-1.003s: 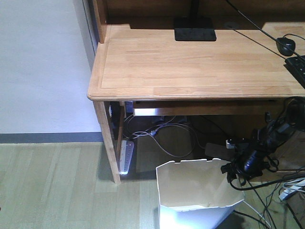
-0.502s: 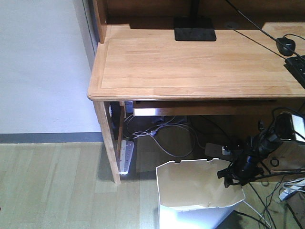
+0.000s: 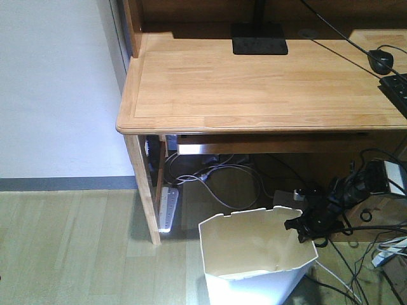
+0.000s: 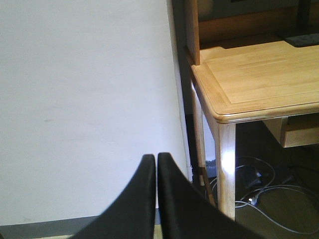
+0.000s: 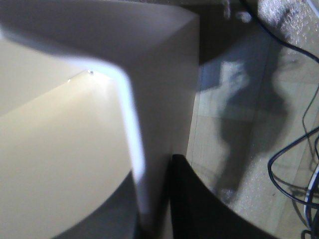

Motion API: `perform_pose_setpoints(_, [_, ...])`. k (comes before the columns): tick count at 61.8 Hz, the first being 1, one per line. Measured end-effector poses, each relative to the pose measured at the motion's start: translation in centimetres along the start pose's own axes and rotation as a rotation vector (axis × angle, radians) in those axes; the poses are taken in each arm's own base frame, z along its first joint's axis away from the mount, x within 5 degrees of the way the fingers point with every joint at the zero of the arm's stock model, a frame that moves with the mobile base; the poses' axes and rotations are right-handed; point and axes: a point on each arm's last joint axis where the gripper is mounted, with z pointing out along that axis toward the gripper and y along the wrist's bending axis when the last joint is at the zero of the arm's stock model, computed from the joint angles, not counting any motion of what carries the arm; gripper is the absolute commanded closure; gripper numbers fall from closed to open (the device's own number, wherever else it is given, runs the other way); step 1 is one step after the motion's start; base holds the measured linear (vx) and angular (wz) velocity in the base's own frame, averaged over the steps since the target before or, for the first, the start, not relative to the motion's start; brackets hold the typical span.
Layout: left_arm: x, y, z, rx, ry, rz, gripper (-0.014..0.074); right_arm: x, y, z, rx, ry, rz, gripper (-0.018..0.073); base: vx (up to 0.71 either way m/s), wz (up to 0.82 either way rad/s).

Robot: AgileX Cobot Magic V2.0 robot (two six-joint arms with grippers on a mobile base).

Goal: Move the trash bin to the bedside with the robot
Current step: 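Close the right gripper on the bin rim and lift it off the floor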

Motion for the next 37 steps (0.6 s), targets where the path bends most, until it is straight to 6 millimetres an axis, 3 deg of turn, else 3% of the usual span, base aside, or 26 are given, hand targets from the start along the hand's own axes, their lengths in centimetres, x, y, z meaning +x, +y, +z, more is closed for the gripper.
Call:
perform_pose_setpoints(13, [0.0,0.0,0.0,0.0,0.0,0.0,0.0602,1.8,1.0,-0.1,-0.035,-0.017,0.061,0.057,0.0,0.0])
perform_pose_setpoints(37, [0.0,0.0,0.0,0.0,0.0,0.0,0.0602,2.2,2.7,-7.5,-0.025,-0.126,-0.076,0.057,0.0,0.0])
